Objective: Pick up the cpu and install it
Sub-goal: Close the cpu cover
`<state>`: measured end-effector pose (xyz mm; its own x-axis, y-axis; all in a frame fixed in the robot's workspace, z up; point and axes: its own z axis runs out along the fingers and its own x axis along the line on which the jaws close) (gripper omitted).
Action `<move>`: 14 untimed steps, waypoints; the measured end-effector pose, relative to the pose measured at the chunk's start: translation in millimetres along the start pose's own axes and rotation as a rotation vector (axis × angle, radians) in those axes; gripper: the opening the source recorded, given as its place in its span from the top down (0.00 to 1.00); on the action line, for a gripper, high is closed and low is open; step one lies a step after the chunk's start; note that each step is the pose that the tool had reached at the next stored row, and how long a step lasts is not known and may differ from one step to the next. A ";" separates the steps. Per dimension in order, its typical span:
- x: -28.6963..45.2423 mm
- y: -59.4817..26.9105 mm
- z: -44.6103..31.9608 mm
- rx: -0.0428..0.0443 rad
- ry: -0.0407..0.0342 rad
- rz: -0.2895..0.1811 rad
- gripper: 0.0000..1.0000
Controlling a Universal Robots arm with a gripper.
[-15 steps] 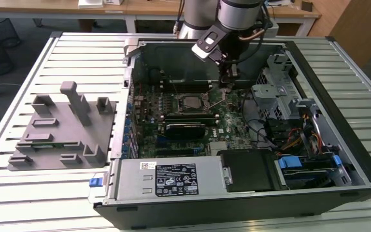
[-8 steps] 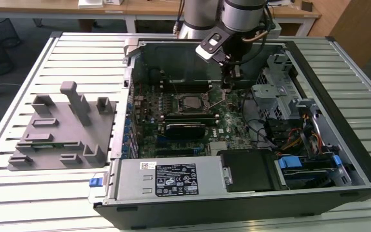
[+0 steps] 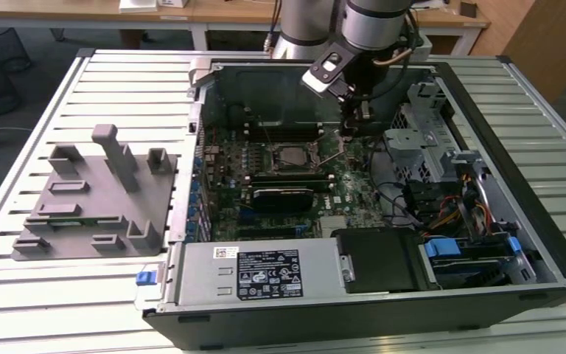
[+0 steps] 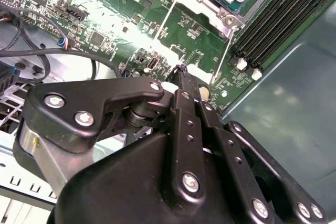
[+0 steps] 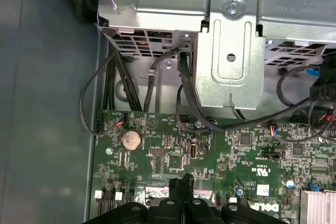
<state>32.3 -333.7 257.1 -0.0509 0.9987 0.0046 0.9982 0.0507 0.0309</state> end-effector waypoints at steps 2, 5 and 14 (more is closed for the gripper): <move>0.1 1.2 0.8 0.0000 -0.0001 0.000 0.89; 0.4 3.5 1.8 0.0000 0.0000 0.000 0.89; 1.5 11.1 5.5 0.0001 0.0000 0.000 0.89</move>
<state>43.4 -331.6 252.0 -0.0509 0.9987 0.0046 0.9982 0.0507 0.0308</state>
